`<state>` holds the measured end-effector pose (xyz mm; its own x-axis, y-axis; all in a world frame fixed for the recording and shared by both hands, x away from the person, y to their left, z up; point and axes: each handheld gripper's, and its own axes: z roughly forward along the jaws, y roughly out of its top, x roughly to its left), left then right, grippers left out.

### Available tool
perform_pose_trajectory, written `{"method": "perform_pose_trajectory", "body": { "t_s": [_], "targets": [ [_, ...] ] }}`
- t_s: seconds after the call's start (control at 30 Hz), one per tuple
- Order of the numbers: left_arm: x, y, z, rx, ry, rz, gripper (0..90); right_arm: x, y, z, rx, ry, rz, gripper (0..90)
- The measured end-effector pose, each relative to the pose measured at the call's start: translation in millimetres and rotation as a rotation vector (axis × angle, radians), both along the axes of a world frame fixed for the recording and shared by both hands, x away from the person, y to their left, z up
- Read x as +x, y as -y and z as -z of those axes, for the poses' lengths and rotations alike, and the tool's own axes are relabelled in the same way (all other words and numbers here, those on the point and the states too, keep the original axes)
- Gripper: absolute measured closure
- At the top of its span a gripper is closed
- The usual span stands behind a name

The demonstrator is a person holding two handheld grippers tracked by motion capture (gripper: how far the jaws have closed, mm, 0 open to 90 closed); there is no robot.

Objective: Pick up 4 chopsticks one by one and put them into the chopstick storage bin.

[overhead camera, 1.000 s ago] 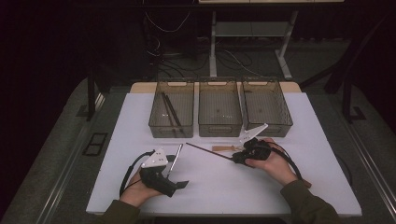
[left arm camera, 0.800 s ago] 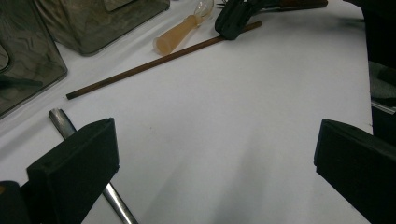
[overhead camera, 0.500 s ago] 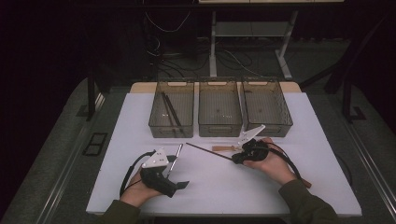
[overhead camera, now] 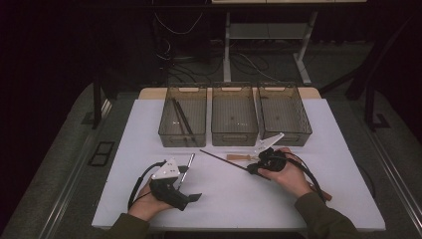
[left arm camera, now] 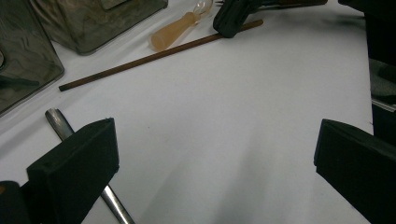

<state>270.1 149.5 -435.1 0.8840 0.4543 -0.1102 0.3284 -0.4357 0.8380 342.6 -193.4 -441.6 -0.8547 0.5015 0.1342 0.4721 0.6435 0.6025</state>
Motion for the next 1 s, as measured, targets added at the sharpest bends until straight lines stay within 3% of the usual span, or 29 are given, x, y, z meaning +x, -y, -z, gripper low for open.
{"method": "perform_pose_trajectory", "body": {
  "t_s": [0.47,1.0],
  "targets": [
    [0.1,-1.7,-1.3,0.010,0.010,0.008,0.0,-3.4,4.1,-10.4,0.054,-0.003,-0.017,85.1],
    [0.4,-2.3,-1.8,0.007,0.014,0.004,0.0,-9.9,22.9,-35.4,0.176,0.013,0.007,85.2]
  ]
}}
